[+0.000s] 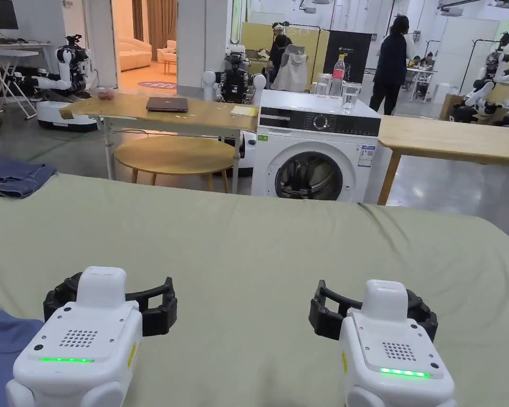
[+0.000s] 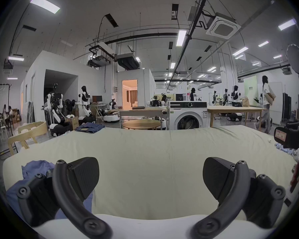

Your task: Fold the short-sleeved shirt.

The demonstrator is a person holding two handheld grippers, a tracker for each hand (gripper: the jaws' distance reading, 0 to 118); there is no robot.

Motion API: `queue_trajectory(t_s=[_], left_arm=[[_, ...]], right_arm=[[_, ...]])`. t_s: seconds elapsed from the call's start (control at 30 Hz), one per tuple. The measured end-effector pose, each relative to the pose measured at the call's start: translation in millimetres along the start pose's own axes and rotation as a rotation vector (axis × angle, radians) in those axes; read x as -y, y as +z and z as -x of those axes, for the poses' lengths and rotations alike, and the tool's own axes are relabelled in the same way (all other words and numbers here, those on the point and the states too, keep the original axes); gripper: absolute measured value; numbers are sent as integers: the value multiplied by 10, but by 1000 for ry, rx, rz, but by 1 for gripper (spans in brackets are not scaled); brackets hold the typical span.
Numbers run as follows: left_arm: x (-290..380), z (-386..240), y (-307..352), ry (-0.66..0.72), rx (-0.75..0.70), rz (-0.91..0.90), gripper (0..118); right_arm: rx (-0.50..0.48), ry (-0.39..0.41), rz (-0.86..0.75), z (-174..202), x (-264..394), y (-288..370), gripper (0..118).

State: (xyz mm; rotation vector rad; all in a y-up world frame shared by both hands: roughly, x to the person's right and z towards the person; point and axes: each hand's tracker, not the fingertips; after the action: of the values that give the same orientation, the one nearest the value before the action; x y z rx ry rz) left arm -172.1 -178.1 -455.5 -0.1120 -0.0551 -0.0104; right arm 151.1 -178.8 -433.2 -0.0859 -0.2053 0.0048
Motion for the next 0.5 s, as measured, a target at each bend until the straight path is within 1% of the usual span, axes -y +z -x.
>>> queue_trajectory(t_s=[0.13, 0.5], left_arm=[[-4, 9, 5, 14, -3, -3, 117], [-24, -3, 15, -17, -1, -12, 117]], right_arm=[[6, -14, -9, -13, -2, 17, 118], [11, 16, -3, -32, 12, 11, 118]])
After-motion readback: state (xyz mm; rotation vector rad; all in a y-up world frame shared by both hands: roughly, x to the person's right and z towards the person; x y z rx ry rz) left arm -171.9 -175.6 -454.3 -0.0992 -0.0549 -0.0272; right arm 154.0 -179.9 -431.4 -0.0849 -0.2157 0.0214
